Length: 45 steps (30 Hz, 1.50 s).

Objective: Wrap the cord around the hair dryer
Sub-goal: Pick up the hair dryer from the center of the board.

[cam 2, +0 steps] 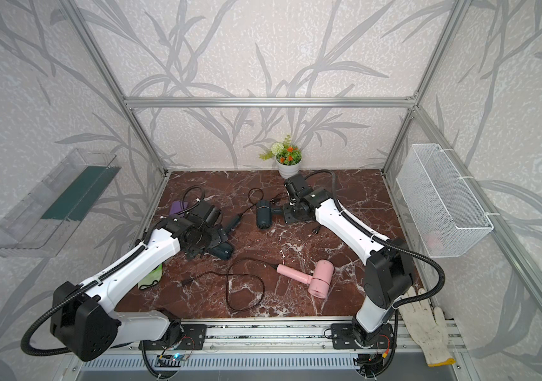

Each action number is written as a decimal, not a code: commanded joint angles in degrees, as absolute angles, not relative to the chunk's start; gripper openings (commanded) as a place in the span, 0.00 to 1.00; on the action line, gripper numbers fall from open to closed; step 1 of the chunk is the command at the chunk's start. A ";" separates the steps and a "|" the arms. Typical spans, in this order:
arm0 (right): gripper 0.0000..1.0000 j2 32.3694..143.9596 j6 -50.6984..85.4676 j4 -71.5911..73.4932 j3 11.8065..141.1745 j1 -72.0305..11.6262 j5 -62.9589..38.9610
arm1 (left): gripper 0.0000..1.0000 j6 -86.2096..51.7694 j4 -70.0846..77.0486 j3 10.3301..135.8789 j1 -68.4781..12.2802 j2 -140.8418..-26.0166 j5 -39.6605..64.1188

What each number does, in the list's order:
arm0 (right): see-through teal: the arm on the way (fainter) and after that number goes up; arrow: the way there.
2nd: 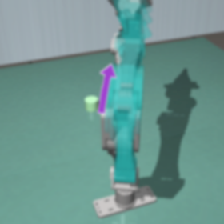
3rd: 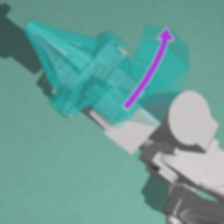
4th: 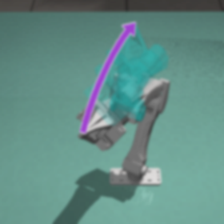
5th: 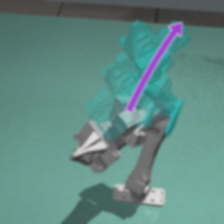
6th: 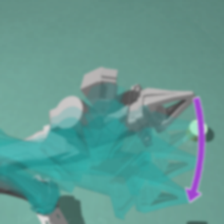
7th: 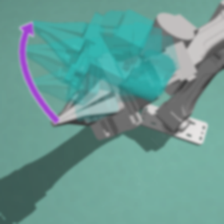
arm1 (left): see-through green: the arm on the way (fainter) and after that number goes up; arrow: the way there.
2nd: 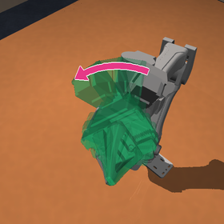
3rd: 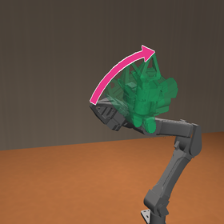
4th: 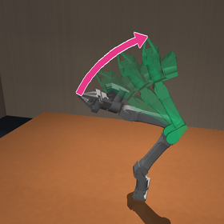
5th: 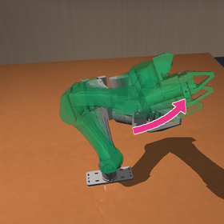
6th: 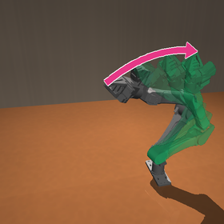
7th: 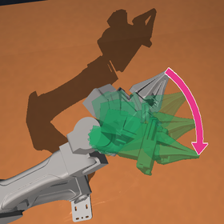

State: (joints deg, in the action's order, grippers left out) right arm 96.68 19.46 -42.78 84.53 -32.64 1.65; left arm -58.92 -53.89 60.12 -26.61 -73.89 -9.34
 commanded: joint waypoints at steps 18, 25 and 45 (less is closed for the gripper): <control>0.59 93.86 18.63 -41.14 81.39 -33.74 -0.48 | 0.99 -83.69 -55.37 64.42 -27.64 -94.30 -11.49; 0.59 94.34 18.37 -40.96 81.15 -33.72 -0.74 | 0.97 -82.29 -54.29 67.55 -27.53 -101.80 -12.51; 0.58 96.33 17.67 -41.58 82.96 -33.66 -0.62 | 0.32 -70.69 -50.46 65.29 -25.77 -105.28 -13.78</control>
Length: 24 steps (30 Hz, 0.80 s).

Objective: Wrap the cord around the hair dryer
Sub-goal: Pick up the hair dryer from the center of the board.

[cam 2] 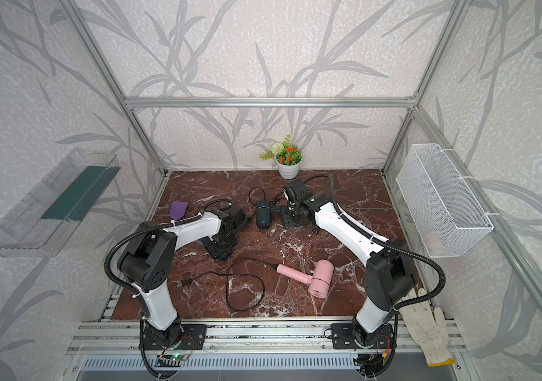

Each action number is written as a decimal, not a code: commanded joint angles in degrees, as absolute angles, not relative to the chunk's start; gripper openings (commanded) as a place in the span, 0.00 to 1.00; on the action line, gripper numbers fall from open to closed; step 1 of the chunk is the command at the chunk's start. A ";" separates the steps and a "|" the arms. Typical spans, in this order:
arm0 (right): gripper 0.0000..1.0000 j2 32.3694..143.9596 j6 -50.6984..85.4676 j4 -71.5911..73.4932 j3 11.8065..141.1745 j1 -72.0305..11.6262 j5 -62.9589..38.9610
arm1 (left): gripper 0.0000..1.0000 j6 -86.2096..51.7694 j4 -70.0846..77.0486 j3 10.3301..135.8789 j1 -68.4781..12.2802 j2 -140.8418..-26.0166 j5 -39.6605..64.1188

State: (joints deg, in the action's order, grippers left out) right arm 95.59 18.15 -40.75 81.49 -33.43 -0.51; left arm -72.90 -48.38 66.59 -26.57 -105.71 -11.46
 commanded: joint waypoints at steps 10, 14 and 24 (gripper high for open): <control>0.56 87.61 13.44 -32.98 79.12 -33.58 -4.12 | 0.00 -60.49 -55.31 69.78 -24.17 -81.21 -26.50; 0.55 77.03 4.96 -13.46 66.49 -33.46 -11.87 | 0.00 -50.55 -51.13 71.09 -22.74 -69.17 -28.44; 0.61 64.61 -12.11 28.50 43.78 -31.00 -23.11 | 0.00 -30.82 -40.01 80.27 -22.13 -58.43 -13.13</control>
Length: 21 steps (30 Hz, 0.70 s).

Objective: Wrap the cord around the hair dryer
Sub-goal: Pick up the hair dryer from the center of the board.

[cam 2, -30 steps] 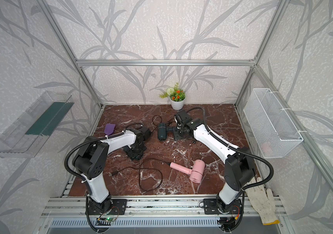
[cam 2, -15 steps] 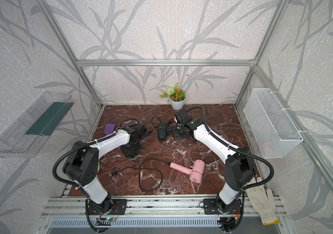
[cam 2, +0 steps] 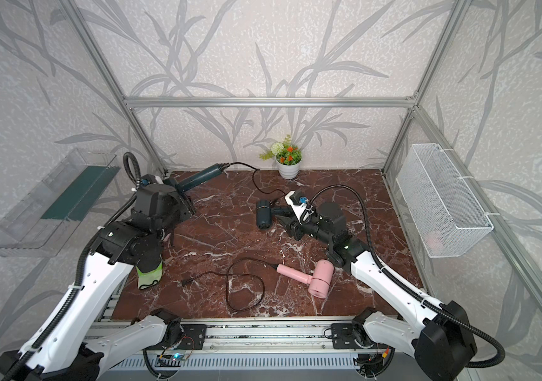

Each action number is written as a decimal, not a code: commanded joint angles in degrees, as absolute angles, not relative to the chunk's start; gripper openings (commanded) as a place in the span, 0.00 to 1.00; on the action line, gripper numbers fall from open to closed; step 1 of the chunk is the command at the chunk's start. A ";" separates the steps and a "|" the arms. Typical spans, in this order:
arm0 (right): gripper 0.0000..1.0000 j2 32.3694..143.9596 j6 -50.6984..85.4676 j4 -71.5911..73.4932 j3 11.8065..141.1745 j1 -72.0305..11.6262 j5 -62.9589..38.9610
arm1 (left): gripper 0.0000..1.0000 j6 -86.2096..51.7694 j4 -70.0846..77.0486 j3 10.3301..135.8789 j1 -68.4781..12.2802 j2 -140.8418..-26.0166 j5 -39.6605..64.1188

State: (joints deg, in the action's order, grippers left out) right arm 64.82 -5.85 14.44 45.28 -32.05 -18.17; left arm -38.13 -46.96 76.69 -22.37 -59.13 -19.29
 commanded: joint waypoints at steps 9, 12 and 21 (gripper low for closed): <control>0.66 67.13 -13.79 41.17 37.11 -23.79 -24.20 | 0.00 -31.18 -34.66 91.96 -22.08 -64.13 2.16; 0.68 67.20 -11.72 45.41 34.76 -22.30 -22.31 | 0.00 -33.84 -30.52 93.45 -22.23 -67.98 5.21; 0.69 62.10 -13.98 43.07 29.88 -18.62 -22.58 | 0.00 -37.49 -22.68 105.01 -22.56 -76.93 13.54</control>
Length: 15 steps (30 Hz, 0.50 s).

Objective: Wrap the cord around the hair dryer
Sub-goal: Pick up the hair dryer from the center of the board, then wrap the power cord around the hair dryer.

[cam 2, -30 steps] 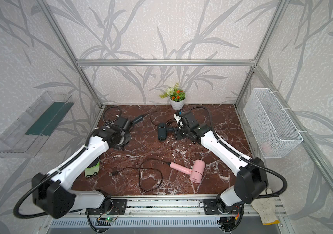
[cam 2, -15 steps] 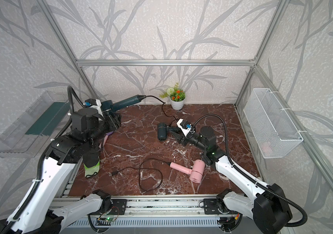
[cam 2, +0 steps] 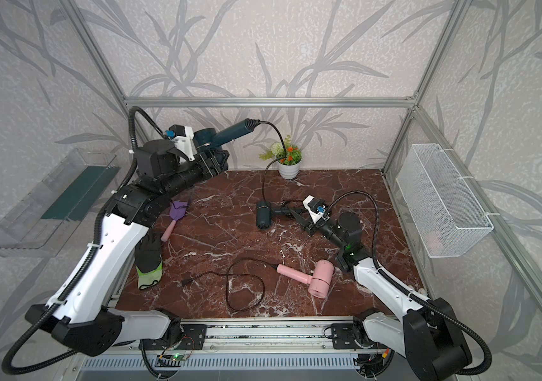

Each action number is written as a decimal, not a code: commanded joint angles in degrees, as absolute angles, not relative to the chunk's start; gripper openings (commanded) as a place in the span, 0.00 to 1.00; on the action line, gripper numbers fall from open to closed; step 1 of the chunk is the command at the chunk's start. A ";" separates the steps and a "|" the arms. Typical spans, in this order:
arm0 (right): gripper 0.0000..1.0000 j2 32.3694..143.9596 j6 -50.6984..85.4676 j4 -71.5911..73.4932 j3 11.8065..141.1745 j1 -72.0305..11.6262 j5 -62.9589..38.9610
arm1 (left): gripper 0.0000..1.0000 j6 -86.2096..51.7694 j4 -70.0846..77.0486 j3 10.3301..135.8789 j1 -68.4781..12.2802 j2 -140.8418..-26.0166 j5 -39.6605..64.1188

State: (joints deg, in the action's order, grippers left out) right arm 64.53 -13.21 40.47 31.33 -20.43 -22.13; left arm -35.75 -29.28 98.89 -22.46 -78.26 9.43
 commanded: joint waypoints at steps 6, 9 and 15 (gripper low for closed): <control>0.69 63.78 -17.99 46.47 25.69 -16.65 -27.99 | 0.00 -37.53 -28.45 112.94 -22.66 -77.38 15.27; 0.69 67.01 -18.50 50.61 25.31 -16.62 -30.00 | 0.00 -37.71 -30.89 115.43 -22.69 -76.93 15.75; 0.72 75.50 -18.57 58.16 26.78 -17.08 -29.86 | 0.00 -38.09 -33.08 117.07 -22.68 -75.90 16.18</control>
State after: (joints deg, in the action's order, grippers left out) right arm 72.82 -17.67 51.48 25.43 -16.69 -29.10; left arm -37.17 -33.12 115.77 -22.50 -76.75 14.92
